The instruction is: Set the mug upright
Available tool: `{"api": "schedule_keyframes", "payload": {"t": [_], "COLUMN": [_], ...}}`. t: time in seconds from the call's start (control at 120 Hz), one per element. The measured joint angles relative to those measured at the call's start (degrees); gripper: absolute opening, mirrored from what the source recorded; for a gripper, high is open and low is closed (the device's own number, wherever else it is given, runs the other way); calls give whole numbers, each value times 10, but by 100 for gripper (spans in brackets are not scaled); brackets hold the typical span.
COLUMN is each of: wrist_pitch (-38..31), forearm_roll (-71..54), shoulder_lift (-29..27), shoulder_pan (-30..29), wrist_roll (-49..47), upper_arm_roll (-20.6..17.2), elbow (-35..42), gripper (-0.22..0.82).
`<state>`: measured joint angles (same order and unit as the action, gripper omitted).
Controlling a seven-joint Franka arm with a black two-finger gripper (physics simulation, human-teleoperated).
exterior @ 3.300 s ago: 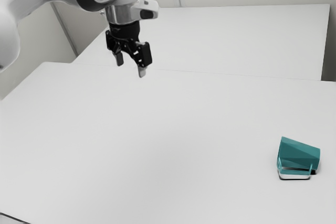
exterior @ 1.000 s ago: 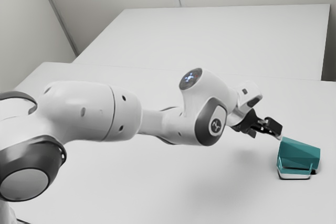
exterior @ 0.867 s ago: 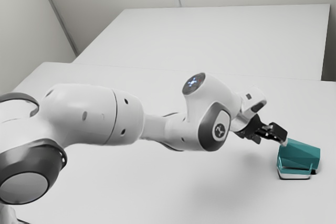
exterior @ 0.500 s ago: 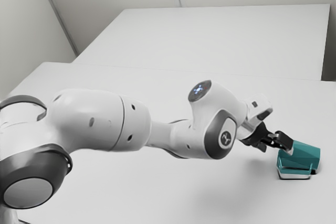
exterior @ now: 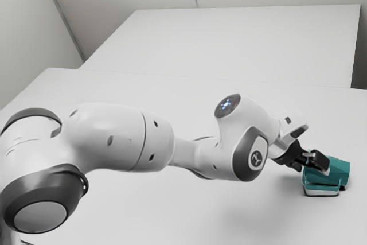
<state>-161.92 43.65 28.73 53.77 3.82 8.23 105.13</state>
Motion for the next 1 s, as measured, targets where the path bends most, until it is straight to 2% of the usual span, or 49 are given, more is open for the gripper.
{"api": "schedule_keyframes", "payload": {"t": [0.467, 0.817, 1.0], "wrist_pitch": [-15, -9, -7], "forearm_roll": [-2, -8, -12], "shoulder_lift": [6, 36, 45], "shoulder_pan": [7, 14, 16], "wrist_roll": [1, 1, 1], "upper_arm_roll": [-5, -6, -6], "elbow": [-22, -79, -94], "gripper": [16, 0, -11]}}
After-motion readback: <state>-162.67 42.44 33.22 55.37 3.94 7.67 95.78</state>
